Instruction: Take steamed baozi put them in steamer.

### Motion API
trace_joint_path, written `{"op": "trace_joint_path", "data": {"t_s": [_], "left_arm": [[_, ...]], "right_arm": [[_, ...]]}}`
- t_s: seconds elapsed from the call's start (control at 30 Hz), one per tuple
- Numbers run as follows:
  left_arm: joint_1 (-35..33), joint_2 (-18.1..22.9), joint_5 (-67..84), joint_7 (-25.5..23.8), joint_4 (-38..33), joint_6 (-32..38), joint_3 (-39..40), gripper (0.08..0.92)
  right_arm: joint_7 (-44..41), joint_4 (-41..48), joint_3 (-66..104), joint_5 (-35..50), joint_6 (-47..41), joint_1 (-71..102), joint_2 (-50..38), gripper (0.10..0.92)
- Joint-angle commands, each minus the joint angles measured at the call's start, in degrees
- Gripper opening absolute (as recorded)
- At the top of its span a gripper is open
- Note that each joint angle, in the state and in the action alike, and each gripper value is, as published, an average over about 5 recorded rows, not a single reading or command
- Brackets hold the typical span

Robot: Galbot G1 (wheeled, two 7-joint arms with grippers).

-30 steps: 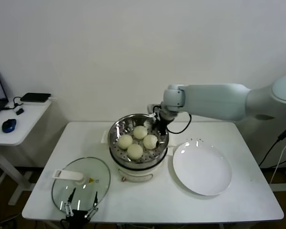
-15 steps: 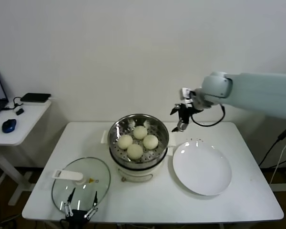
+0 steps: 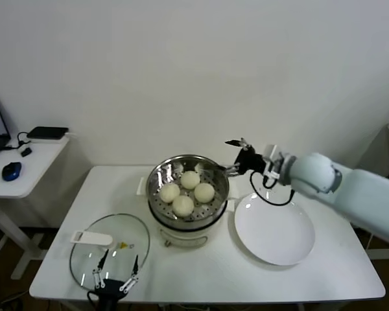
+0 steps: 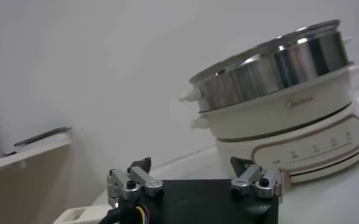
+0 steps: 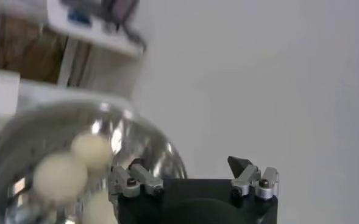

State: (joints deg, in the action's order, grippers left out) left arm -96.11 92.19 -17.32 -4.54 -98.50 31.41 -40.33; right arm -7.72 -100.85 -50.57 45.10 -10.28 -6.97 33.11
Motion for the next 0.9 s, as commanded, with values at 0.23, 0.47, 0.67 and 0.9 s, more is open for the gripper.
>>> {"op": "trace_joint_path", "data": {"t_s": [0.23,0.47,0.67,0.9], "left_arm": [[0.27,2.81,-0.42,-0.5,0.76,0.83,0.43,0.823],[-0.14,2.81,-0.65,-0.33,0.89,1.51,0.76,0.823],[-0.27,2.81,-0.68,-0.14,0.9,1.75,1.02,0.823],[-0.53,2.81,-0.63,-0.04,0.85,2.04,1.09,0.823]], "right_arm": [[7.14,-12.07,91.08,-21.22,25.46,98.64,34.44,0.823],[7.41,-7.04,87.48,-25.59,39.29,105.21,42.54,0.823],[7.5,-2.8,84.3,-25.01,44.53,108.31,43.88,0.823],[6.63,-2.9,82.98,-24.03,46.48,109.75,43.79,0.823]]}}
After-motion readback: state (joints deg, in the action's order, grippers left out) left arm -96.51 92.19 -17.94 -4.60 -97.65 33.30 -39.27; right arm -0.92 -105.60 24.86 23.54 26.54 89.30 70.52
